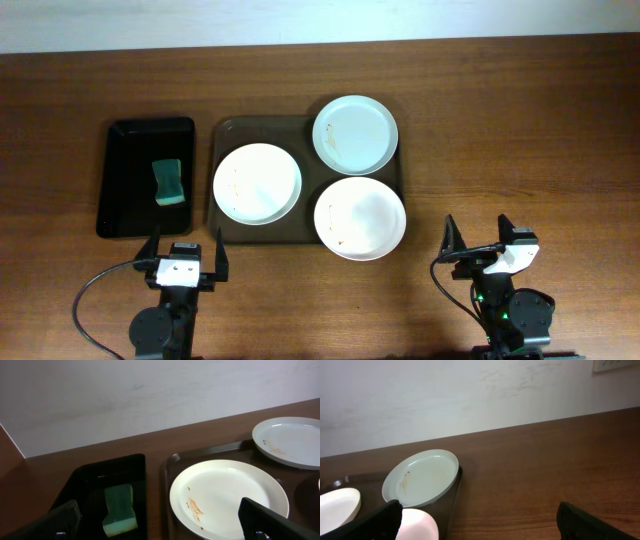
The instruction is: Clean dirty plates on tray and stack at the side
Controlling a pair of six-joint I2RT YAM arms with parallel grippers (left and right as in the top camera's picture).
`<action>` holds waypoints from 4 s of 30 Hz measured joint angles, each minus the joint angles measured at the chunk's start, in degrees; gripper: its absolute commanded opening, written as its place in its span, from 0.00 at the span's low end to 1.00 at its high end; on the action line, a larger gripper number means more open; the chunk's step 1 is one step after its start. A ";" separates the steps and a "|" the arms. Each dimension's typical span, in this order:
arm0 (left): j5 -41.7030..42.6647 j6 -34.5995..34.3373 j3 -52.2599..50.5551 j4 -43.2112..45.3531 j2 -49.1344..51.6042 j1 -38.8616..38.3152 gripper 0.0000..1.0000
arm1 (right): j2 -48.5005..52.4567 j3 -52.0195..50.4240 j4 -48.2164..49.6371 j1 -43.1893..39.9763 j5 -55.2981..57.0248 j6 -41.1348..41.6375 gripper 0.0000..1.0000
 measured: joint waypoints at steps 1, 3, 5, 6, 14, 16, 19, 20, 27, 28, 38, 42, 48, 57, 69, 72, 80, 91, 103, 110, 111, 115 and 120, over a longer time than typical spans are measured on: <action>0.00 0.00 0.00 0.00 0.00 0.00 0.99 | 0.00 0.00 0.00 0.00 0.00 0.04 0.98; 0.00 0.00 0.00 0.00 0.00 0.00 0.99 | 0.00 0.00 0.00 0.00 0.09 0.02 0.98; 0.00 0.00 0.00 0.00 0.00 0.00 0.99 | 0.00 0.00 -0.02 0.00 0.57 0.02 0.98; 0.00 0.00 0.00 0.09 0.00 0.00 0.99 | 0.00 0.00 -0.02 0.00 0.76 0.02 0.98; 0.00 0.00 0.00 0.04 0.00 0.00 0.99 | 0.00 0.00 -0.02 0.00 0.92 0.02 0.98; 0.04 0.00 -0.02 1.14 0.00 0.00 0.99 | 0.00 0.00 0.17 0.00 -0.28 0.04 0.98; 0.22 0.00 -0.02 2.62 0.00 0.00 0.99 | 0.00 -0.07 2.29 0.00 -2.40 0.02 0.98; 0.28 0.00 -0.02 2.38 0.00 0.00 0.99 | 0.00 -0.04 2.51 0.00 -3.82 -0.68 0.98; 0.48 0.00 14.95 -8.28 4.13 0.00 0.99 | 3.52 13.03 -0.74 0.00 -12.09 -2.60 0.98; 0.48 0.00 19.93 -8.48 7.43 0.00 0.99 | 6.99 18.08 -2.47 0.00 -13.16 -2.60 0.98; 5.68 -0.96 57.81 -36.50 48.68 -0.04 0.99 | 60.08 64.76 -26.27 3.89 -31.21 -3.41 0.98; 8.66 0.50 73.44 -51.12 67.76 0.81 0.99 | 82.99 76.39 -26.14 16.35 -31.95 -3.41 0.98; 9.60 1.49 77.99 -51.56 82.36 3.37 0.99 | 108.34 83.17 -16.50 25.83 -34.38 -1.31 0.88; 3.06 -7.85 78.16 -46.27 90.25 11.61 0.89 | 112.61 83.32 -17.81 36.87 -0.17 15.50 0.56; 2.51 -8.46 78.14 -43.80 95.56 11.61 0.89 | 121.85 83.43 -16.09 37.44 3.48 19.93 0.21; 2.51 -8.50 78.16 -45.18 95.56 11.61 0.89 | 122.84 83.43 -15.82 37.44 2.58 21.38 0.07; 2.47 -13.49 77.75 -47.01 97.22 11.61 0.80 | 123.34 83.54 -15.45 37.44 1.31 22.32 0.04; -3.45 -13.81 76.39 -33.92 112.50 10.86 0.43 | 123.34 83.54 -15.47 37.38 1.05 22.34 0.04; -4.90 -13.84 76.39 -33.77 114.27 9.22 0.01 | 123.34 83.54 -15.47 37.38 1.05 22.36 0.04; -4.50 -11.54 79.97 -40.83 100.83 9.22 0.01 | 123.34 83.54 -15.47 37.38 0.85 22.34 0.04; -4.87 -10.93 80.52 -40.79 98.29 9.22 0.01 | 123.34 83.54 -15.47 37.38 0.83 22.32 0.04; -7.45 -8.59 80.70 -40.59 96.61 9.16 0.01 | 123.34 83.54 -15.47 37.38 0.83 22.34 0.04; 2.84 -8.35 80.56 -41.70 96.61 9.01 0.01 | 123.34 83.54 -15.17 37.33 -2.10 22.34 0.04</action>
